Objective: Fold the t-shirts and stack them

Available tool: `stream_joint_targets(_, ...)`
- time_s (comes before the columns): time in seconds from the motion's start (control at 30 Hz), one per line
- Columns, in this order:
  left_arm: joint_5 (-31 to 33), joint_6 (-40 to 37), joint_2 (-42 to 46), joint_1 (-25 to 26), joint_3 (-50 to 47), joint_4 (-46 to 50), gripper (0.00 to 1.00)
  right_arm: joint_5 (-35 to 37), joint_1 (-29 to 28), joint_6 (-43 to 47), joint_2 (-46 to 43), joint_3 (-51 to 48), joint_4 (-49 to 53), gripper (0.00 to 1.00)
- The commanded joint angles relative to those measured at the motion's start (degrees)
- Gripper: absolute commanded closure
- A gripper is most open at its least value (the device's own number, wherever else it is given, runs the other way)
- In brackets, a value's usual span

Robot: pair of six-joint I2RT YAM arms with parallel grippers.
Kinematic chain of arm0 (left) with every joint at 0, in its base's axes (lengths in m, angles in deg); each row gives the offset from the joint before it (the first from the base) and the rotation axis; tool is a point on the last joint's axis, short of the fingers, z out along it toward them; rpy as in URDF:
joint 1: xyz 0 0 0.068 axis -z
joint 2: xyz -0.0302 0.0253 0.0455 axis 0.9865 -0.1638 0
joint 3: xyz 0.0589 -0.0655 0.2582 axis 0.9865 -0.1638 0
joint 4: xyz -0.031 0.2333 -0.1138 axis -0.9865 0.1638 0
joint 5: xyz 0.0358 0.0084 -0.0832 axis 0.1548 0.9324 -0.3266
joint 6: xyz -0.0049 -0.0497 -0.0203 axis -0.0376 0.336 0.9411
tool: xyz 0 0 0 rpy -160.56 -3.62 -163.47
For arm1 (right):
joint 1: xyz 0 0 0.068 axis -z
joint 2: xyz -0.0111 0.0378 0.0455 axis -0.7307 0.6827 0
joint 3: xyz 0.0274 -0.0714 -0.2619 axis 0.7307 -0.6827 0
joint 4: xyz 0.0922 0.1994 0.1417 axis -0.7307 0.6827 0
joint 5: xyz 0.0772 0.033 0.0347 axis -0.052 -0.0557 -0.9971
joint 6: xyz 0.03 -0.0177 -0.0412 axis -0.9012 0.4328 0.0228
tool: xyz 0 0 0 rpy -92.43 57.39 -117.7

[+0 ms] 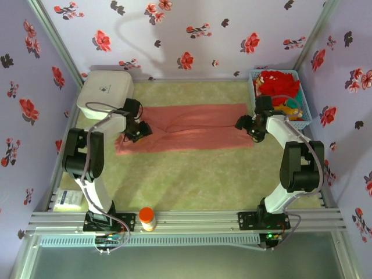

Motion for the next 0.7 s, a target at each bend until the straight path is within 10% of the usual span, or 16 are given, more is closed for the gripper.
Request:
stream_joint_targets(0.0,-0.67,1.25,-1.77,0.18,0.72,-2.09,0.57,0.31,-0.42,-0.11,-1.13,-0.80,0.23,0.25)
stream_joint_targets(0.67,2.49,-2.82,-6.57,0.18,13.87,5.40,1.00,1.43,-0.42,1.35,-1.28,0.20,2.14,0.26)
